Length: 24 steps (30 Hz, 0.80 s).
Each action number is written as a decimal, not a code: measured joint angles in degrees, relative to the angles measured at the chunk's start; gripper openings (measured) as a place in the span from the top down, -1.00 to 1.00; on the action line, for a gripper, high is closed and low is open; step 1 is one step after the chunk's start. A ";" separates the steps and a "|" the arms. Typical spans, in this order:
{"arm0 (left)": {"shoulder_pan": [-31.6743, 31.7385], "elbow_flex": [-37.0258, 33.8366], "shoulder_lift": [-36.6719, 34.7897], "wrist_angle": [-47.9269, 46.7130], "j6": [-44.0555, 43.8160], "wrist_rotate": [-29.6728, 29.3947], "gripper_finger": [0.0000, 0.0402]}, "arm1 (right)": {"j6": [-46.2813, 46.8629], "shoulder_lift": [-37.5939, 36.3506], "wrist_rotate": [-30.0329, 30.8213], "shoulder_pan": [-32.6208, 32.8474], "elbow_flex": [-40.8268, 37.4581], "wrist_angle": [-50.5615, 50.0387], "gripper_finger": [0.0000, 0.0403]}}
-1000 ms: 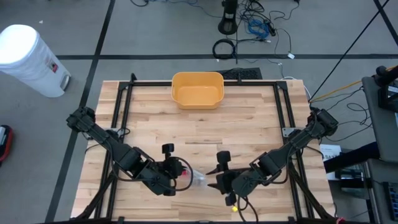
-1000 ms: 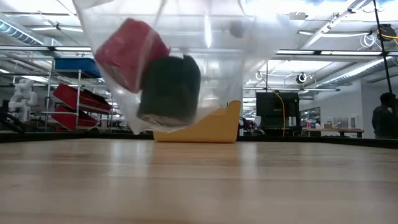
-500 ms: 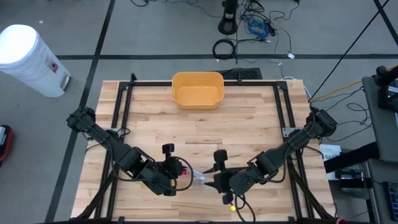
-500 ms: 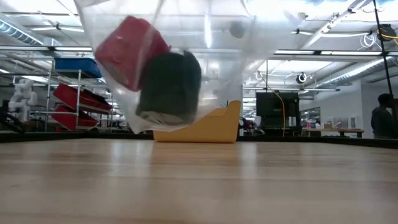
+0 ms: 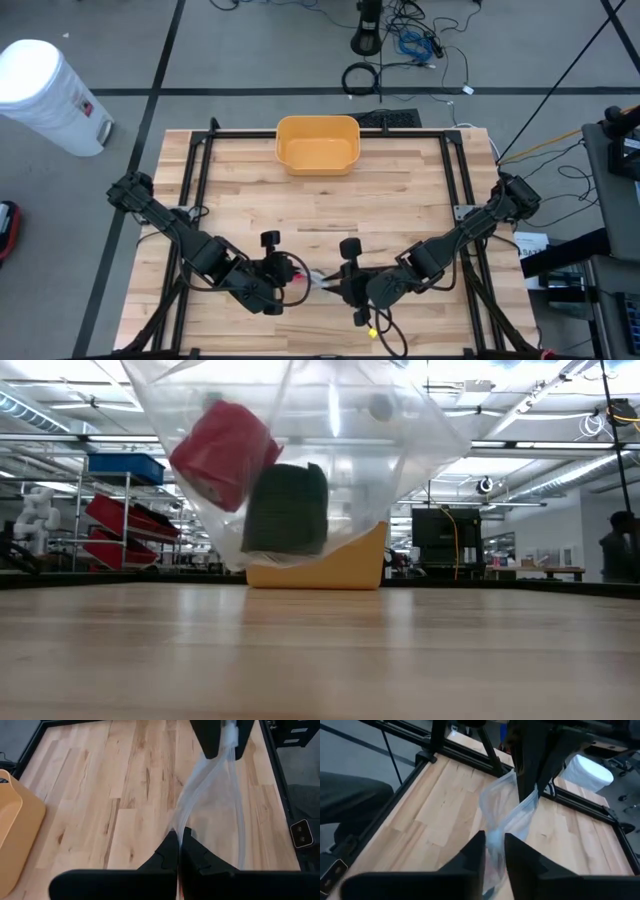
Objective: Roll bandage
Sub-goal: Close the transparent zip bag
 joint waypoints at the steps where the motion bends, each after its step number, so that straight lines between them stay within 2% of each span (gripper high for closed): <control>1: 0.00 -0.01 0.00 0.02 0.00 -0.01 1.00 | -0.36 0.00 0.00 0.00 0.00 -0.03 0.76; 4: 0.00 -0.01 0.02 0.23 0.02 -0.01 1.00 | -1.28 0.00 0.03 -0.02 0.00 -0.50 0.93; 7: 0.00 -0.01 0.02 1.28 0.41 -0.10 0.94 | -2.20 0.00 0.02 0.00 0.00 -0.48 0.95; 16: -1.81 -0.01 0.02 5.07 4.68 -1.71 0.47 | -1.93 0.00 0.46 0.00 0.00 -1.04 0.98; 20: -3.39 -0.01 0.02 7.85 9.36 -4.12 0.34 | -0.74 -0.02 0.55 -0.02 0.00 -1.81 0.98; 24: -4.71 -0.01 0.02 13.78 18.05 -7.78 0.32 | -0.58 -0.02 0.83 -0.02 0.00 -1.85 0.99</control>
